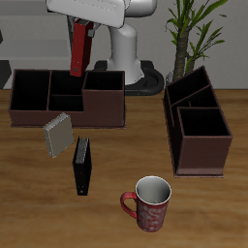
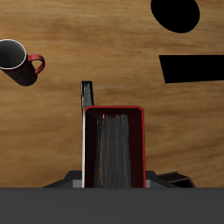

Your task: Place the red book into the left desk caddy's back compartment

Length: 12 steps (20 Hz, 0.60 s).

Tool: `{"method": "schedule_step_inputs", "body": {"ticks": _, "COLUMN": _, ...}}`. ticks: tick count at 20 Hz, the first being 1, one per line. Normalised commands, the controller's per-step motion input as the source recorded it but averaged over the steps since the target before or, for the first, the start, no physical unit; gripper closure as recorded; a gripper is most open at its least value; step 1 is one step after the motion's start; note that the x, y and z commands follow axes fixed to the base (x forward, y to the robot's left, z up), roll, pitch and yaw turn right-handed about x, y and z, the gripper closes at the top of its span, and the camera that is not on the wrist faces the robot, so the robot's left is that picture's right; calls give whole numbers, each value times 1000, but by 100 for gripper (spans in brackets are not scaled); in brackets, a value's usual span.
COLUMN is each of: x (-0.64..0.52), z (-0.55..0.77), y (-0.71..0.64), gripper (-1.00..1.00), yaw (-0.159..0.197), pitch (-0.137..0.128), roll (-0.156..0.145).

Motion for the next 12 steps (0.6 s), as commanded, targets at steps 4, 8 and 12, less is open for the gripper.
{"method": "schedule_step_inputs", "body": {"ticks": 4, "x": -395, "z": 76, "y": 255, "gripper": 100, "yaw": 52, "pitch": -48, "roll": 26}}
{"method": "schedule_step_inputs", "body": {"ticks": 8, "x": -236, "z": 15, "y": 129, "gripper": 100, "yaw": 27, "pitch": -48, "roll": -19}}
{"method": "schedule_step_inputs", "body": {"ticks": 12, "x": -81, "z": -60, "y": 65, "gripper": 100, "yaw": -27, "pitch": 27, "roll": 8}}
